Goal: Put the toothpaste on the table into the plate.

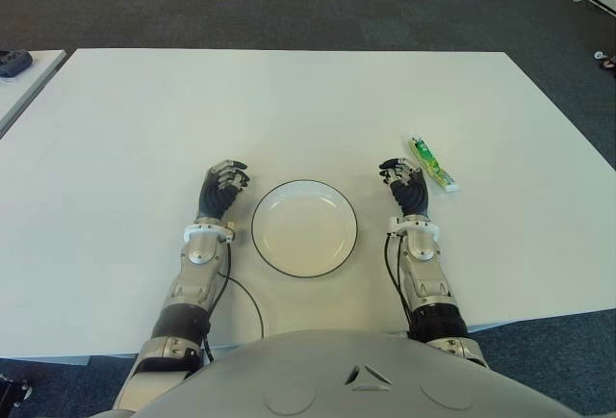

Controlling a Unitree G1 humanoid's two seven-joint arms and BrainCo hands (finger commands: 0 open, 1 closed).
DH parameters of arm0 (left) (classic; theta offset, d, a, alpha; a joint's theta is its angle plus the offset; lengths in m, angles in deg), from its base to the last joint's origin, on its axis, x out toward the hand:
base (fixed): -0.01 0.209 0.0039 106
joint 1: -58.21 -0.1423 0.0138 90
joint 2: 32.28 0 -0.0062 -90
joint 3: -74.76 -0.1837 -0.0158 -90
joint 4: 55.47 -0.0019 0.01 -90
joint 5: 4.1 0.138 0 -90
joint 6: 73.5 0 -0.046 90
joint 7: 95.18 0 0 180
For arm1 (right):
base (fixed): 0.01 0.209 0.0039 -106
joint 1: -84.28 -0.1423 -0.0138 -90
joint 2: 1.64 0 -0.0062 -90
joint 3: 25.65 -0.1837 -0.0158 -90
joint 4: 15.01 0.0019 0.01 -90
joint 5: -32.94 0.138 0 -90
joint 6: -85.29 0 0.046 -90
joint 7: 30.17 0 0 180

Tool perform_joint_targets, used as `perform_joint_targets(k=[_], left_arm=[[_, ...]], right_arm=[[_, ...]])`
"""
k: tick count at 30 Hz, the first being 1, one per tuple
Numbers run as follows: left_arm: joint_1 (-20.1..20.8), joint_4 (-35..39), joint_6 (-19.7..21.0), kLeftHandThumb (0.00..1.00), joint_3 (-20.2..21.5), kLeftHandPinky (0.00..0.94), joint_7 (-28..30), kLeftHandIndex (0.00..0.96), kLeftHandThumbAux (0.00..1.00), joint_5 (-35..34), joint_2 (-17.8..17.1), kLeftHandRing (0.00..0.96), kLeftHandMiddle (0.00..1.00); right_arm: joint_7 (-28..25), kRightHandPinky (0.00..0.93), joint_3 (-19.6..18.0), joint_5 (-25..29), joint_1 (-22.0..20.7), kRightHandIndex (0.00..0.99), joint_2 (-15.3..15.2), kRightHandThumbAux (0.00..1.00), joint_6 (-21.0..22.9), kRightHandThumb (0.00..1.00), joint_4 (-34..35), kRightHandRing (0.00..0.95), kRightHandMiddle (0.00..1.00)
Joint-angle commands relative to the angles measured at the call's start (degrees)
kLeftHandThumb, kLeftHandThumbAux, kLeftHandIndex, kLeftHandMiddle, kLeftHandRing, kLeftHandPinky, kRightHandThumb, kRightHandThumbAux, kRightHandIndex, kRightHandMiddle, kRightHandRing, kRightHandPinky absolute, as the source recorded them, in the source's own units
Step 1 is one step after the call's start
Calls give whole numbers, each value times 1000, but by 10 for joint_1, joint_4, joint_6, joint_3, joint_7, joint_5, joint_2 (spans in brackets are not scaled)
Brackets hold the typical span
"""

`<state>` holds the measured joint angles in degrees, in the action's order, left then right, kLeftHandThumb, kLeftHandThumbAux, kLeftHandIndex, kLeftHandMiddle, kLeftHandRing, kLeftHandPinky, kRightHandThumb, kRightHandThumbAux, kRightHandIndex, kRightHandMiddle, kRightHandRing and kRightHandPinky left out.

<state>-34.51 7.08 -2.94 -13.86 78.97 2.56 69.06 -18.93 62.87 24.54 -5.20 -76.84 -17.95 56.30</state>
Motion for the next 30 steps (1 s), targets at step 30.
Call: perform_joint_targets(k=[30], left_arm=[[7,-69,-18,695,-3,508,-11,428,723,0,21,539,541]], right_arm=[[-27,174,-32,-128,2,185,-149,671,4,568,205,199,194]])
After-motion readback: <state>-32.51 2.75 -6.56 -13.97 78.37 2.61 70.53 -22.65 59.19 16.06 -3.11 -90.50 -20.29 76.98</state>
